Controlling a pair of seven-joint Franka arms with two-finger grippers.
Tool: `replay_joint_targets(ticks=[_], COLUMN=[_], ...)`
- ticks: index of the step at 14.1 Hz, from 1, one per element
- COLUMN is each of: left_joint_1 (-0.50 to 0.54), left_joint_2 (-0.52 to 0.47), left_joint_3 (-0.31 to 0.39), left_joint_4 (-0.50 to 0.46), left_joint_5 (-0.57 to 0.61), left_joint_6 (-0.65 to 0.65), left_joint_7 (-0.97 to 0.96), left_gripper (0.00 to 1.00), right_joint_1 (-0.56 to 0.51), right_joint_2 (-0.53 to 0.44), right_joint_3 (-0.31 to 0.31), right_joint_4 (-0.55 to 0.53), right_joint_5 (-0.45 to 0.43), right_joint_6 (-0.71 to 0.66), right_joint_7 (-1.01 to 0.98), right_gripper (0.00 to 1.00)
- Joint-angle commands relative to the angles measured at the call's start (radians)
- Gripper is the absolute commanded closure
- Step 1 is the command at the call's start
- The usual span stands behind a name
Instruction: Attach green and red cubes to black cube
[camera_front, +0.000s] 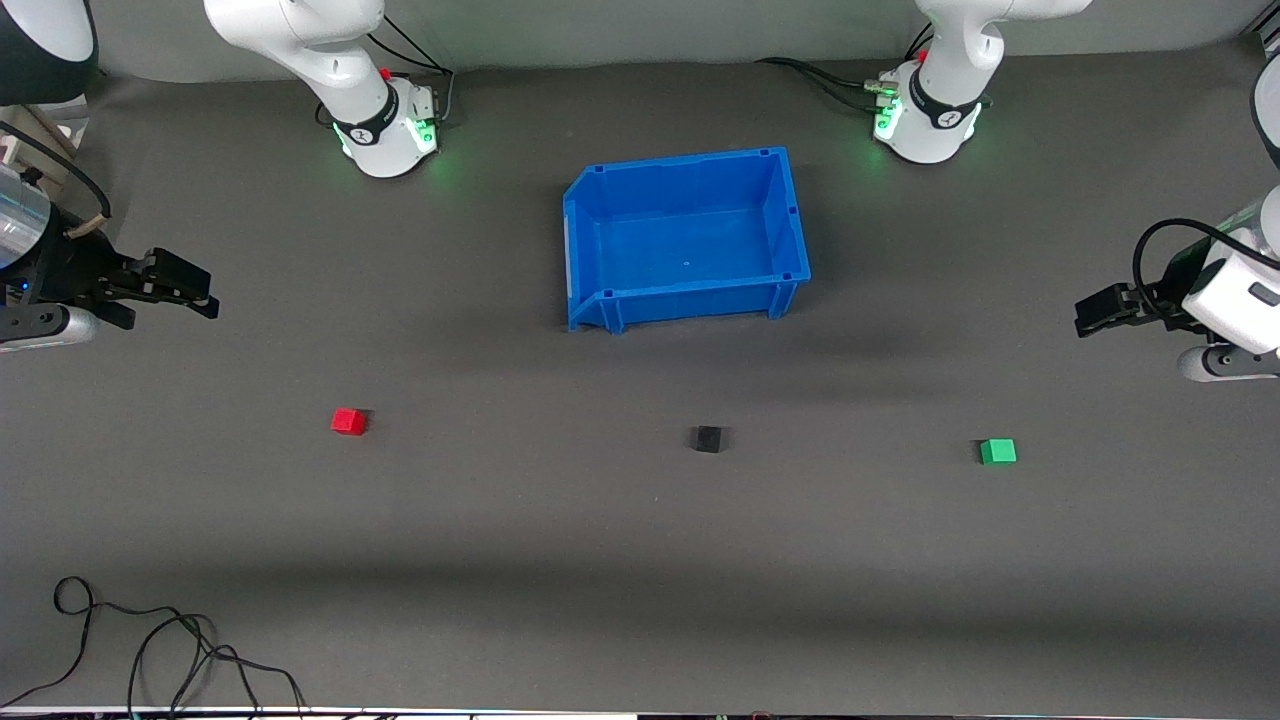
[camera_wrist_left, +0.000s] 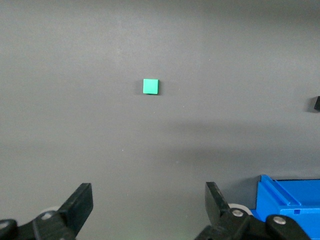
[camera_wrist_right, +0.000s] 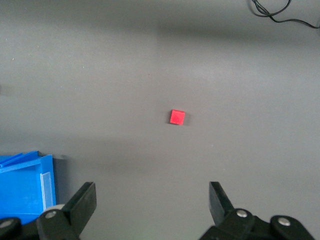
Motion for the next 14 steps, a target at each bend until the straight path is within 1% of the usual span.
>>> replay_joint_targets(ticks=[1, 4, 7, 10, 12, 14], left_joint_1=[-0.006, -0.005, -0.015, -0.011, -0.009, -0.003], left_joint_2=[0.011, 0.046, 0.05, 0.055, 0.055, 0.072], left_joint_3=[0.005, 0.005, 0.003, 0.003, 0.005, 0.005], left_joint_4=[0.029, 0.075, 0.11, 0.124, 0.124, 0.119], left_joint_5=[-0.008, -0.008, -0.008, -0.01, -0.008, -0.005], left_joint_6=[-0.027, -0.032, -0.032, -0.036, -0.036, -0.036], left_joint_7=[0.013, 0.013, -0.002, -0.002, 0.007, 0.009], left_gripper=[0.0, 0.0, 0.0, 0.0, 0.0, 0.0], right_joint_1=[0.01, 0.005, 0.002, 0.002, -0.004, -0.009], right_joint_2=[0.009, 0.011, 0.031, 0.087, 0.14, 0.158], right_joint_3=[-0.005, -0.011, -0.014, -0.014, -0.014, -0.016], right_joint_4=[0.021, 0.016, 0.016, 0.012, -0.003, -0.083], right_joint_5=[-0.022, -0.02, -0.017, -0.022, -0.022, -0.022], right_joint_6=[-0.007, -0.009, -0.001, 0.016, 0.062, 0.167], right_joint_7=[-0.002, -0.016, -0.018, -0.018, -0.018, -0.018], right_gripper=[0.0, 0.0, 0.0, 0.01, 0.01, 0.01])
